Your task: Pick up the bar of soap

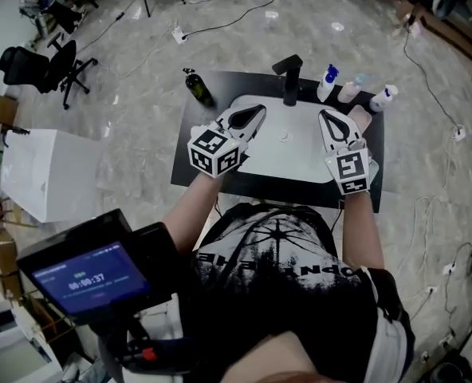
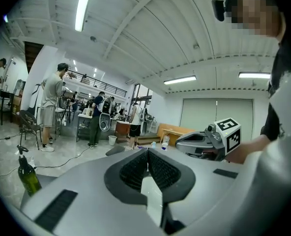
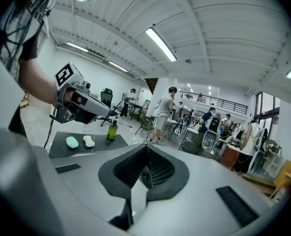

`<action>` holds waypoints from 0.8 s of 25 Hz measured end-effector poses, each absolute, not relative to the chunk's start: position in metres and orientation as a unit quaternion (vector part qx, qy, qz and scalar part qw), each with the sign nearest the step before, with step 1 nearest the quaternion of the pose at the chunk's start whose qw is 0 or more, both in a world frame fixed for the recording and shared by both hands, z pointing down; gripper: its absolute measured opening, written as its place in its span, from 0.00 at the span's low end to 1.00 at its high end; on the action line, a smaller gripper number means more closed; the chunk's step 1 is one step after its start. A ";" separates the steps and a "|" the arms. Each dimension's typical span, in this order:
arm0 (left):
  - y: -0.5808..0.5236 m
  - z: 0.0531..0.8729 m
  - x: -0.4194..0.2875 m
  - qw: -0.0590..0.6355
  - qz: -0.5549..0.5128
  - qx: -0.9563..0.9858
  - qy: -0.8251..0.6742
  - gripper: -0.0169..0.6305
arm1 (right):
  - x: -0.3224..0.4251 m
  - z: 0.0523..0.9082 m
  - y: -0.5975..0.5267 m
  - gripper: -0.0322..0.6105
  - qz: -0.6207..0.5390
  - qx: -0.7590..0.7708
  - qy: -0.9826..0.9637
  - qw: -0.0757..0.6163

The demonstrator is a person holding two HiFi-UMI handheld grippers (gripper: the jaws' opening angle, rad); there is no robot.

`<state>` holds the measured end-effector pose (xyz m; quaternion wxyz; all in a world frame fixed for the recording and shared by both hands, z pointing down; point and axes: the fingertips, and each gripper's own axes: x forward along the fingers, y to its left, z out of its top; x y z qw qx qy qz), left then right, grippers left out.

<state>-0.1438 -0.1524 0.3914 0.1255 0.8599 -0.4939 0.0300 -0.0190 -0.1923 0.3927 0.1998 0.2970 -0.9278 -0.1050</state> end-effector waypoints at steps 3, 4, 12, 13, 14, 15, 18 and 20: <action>-0.158 0.388 -0.121 0.125 0.022 0.864 -0.488 0.05 | 0.010 0.392 -0.197 0.07 -0.102 0.307 -0.926 0.192; -0.159 0.388 -0.113 0.126 0.021 0.865 -0.486 0.05 | 0.020 0.393 -0.198 0.07 -0.101 0.311 -0.926 0.191; -0.165 0.387 -0.069 0.098 0.045 0.873 -0.476 0.05 | 0.072 0.391 -0.198 0.07 -0.088 0.328 -0.922 0.185; -0.165 0.388 -0.066 0.098 0.047 0.874 -0.474 0.05 | 0.075 0.391 -0.198 0.07 -0.087 0.329 -0.921 0.187; -0.165 0.389 -0.065 0.099 0.048 0.874 -0.473 0.05 | 0.078 0.392 -0.198 0.07 -0.087 0.329 -0.921 0.189; -0.164 0.390 -0.063 0.101 0.049 0.874 -0.473 0.05 | 0.079 0.393 -0.197 0.07 -0.087 0.329 -0.921 0.191; -0.162 0.393 -0.060 0.108 0.047 0.873 -0.474 0.05 | 0.083 0.393 -0.195 0.07 -0.084 0.326 -0.922 0.194; -0.163 0.393 -0.057 0.110 0.047 0.872 -0.474 0.05 | 0.084 0.392 -0.194 0.07 -0.081 0.320 -0.923 0.195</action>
